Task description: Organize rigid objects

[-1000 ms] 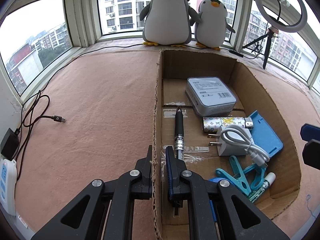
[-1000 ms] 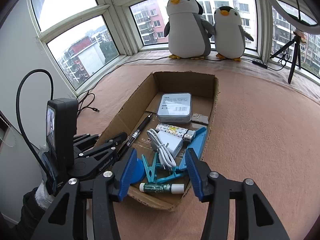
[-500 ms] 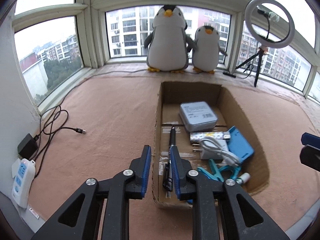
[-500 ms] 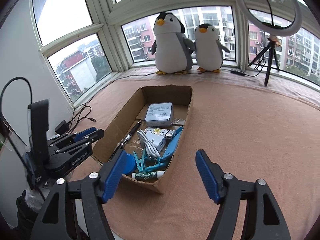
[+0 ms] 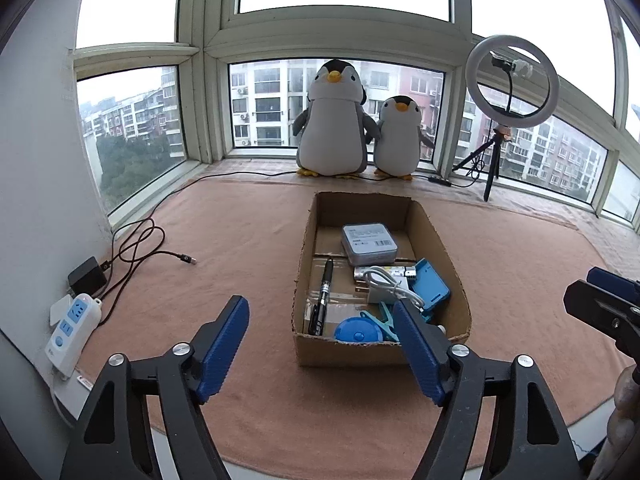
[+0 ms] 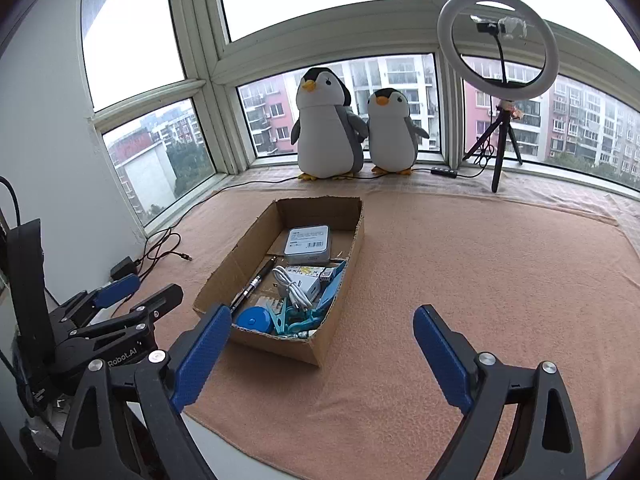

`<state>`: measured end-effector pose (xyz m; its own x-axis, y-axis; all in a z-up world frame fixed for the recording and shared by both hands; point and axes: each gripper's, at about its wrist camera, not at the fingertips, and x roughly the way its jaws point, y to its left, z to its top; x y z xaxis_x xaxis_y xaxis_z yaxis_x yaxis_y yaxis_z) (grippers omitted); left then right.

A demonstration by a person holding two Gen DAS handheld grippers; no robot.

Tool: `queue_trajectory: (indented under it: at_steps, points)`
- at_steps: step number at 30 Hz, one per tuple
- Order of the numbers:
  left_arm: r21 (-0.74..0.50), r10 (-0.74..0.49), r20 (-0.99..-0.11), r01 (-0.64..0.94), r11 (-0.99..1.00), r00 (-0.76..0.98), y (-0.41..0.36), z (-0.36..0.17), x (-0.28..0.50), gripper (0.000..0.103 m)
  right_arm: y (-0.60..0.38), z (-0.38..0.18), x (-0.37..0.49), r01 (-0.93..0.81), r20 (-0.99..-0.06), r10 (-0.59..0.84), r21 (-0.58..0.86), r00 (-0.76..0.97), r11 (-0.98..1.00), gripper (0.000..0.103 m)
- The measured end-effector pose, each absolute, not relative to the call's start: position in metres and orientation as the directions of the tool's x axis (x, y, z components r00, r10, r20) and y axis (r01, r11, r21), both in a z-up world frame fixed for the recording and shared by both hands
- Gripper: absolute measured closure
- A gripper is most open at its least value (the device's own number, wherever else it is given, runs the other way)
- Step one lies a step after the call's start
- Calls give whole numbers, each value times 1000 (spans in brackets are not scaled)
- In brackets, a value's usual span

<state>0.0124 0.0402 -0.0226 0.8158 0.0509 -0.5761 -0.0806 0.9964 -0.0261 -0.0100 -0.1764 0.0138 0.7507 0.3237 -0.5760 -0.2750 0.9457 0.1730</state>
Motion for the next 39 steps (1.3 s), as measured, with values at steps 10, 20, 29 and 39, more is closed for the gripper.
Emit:
queue_trajectory:
  at_steps: [10,20,29,39]
  points:
    - [-13,53,-564,-73,997,824,30,-15,-13,17,-175,16,-29,-257,-555,290,140,780,956,7]
    - [0,61,-558,-74,997,828,25,-10,-16,12,-174,17,-30,-257,-552,285,128,783,958,7]
    - [2,66,-561,-78,997,825,26,-11,-13,11,-173,18,-30,-251,-549,272,115,790,961,7]
    - [2,67,-558,-80,997,827,26,-10,-15,10,-173,18,-31,-242,-549,259,104,794,965,7]
